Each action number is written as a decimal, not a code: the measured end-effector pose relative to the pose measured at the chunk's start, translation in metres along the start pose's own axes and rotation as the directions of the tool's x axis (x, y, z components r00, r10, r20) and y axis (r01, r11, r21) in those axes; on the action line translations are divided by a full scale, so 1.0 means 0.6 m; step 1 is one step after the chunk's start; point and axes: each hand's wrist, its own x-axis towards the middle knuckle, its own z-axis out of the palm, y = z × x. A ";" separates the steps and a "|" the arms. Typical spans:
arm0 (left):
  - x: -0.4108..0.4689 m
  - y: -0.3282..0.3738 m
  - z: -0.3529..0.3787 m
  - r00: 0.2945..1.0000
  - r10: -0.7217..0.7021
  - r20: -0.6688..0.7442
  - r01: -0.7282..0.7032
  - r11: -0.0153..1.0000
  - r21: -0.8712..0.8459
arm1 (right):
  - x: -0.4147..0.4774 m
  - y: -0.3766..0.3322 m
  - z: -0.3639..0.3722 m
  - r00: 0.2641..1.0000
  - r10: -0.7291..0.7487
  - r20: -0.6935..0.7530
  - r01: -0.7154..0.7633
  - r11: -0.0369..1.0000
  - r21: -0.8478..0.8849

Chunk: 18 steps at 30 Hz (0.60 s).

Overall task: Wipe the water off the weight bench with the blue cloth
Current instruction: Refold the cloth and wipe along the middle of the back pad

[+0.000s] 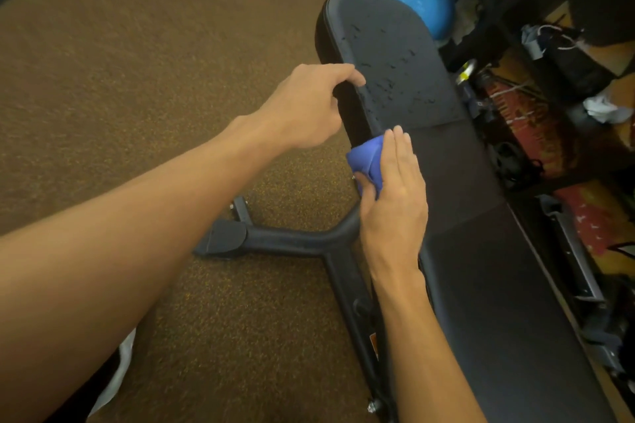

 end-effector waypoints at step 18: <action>-0.040 0.029 0.033 0.792 -0.412 0.452 0.604 0.641 -0.474 | 0.040 0.018 -0.020 0.991 0.053 0.125 -0.046 0.997 -0.053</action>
